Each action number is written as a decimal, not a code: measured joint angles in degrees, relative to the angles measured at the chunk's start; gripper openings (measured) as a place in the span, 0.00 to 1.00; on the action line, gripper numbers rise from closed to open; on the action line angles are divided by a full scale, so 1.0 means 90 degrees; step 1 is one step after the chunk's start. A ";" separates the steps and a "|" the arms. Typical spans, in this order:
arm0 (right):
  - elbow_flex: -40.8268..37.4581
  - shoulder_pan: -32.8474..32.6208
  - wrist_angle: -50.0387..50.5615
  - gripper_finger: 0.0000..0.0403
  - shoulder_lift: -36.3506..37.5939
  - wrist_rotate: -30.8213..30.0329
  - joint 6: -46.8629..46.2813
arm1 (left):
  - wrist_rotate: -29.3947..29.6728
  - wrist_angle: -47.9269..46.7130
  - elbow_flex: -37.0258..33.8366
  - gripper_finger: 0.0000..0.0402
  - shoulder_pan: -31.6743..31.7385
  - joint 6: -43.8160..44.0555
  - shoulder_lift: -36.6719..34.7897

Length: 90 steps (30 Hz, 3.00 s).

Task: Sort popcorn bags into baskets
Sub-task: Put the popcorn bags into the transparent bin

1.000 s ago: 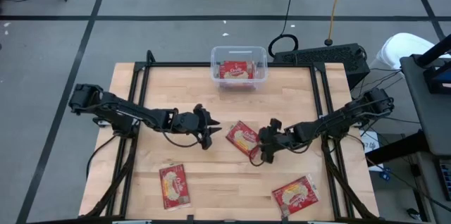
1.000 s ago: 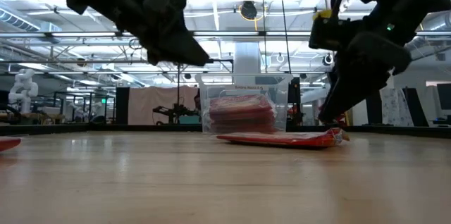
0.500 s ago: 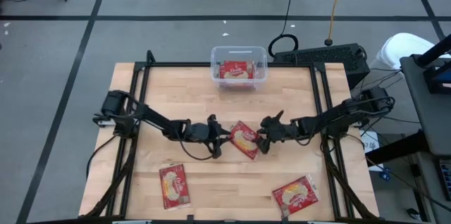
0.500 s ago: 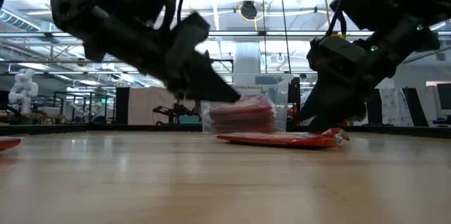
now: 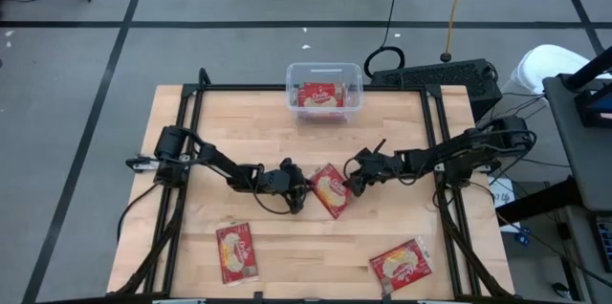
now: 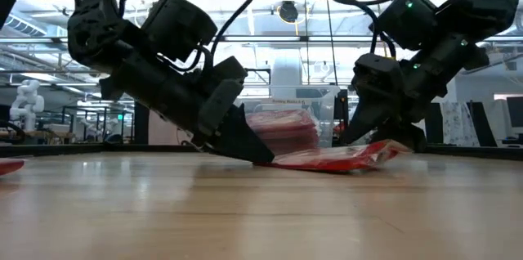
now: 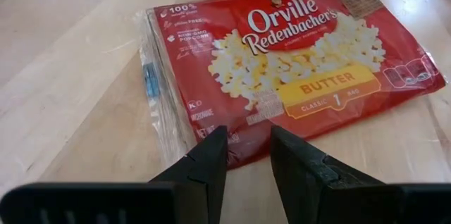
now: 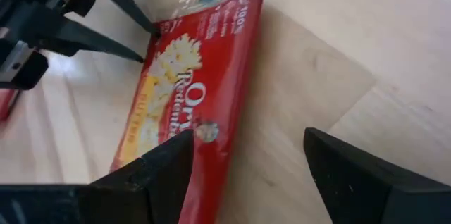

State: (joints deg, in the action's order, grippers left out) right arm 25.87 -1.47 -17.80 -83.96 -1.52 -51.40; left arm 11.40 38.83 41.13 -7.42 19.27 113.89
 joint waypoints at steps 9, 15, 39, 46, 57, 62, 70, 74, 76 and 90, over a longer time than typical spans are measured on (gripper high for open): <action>0.0085 -0.0206 -0.0400 0.62 -0.0194 0.0868 -0.0119 | -0.0005 -0.0083 -0.0006 0.29 -0.0005 0.0071 0.0003; 0.0083 -0.0262 -0.1140 0.51 -0.0643 0.1007 0.0405 | -0.0029 -0.0097 -0.0013 0.29 0.0002 0.0085 0.0007; 0.1194 0.0784 0.1922 0.02 0.1289 0.2213 0.3204 | 0.1124 -0.1950 -0.0030 0.29 -0.0172 -0.1302 -0.2878; 0.2570 0.1386 0.4208 0.03 0.1503 0.2368 0.4528 | 0.1127 -0.2160 -0.0037 0.29 -0.0143 -0.1231 -0.2815; 0.4309 0.2521 0.5641 0.04 0.1481 0.2011 0.6566 | 0.1666 -0.2195 -0.0044 0.29 -0.0444 -0.0738 -0.2815; 0.4869 0.3081 0.5672 0.04 0.1421 0.2019 0.7235 | 0.1853 -0.1478 -0.0527 0.29 -0.0532 -0.0621 -0.2817; 0.6105 0.3947 0.5879 0.04 0.0608 0.2548 0.8175 | 0.1897 -0.0500 -0.1167 0.29 -0.0522 -0.0231 -0.2817; 0.6877 0.4252 0.6395 0.04 -0.0079 0.2692 0.8843 | 0.1895 -0.0479 -0.1171 0.29 -0.0520 -0.0169 -0.2817; 0.7230 0.4350 0.6594 0.04 -0.0410 0.2677 0.9163 | 0.1894 -0.0476 -0.1171 0.29 -0.0520 -0.0171 -0.2817; 0.8000 0.4686 0.6932 0.04 -0.1892 0.2171 1.0873 | 0.1894 -0.0491 -0.1171 0.29 -0.0520 -0.0294 -0.2817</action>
State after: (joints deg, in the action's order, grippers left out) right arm 97.86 40.70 44.59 -100.99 18.01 46.46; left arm 28.45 34.41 30.59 -12.10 16.62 88.53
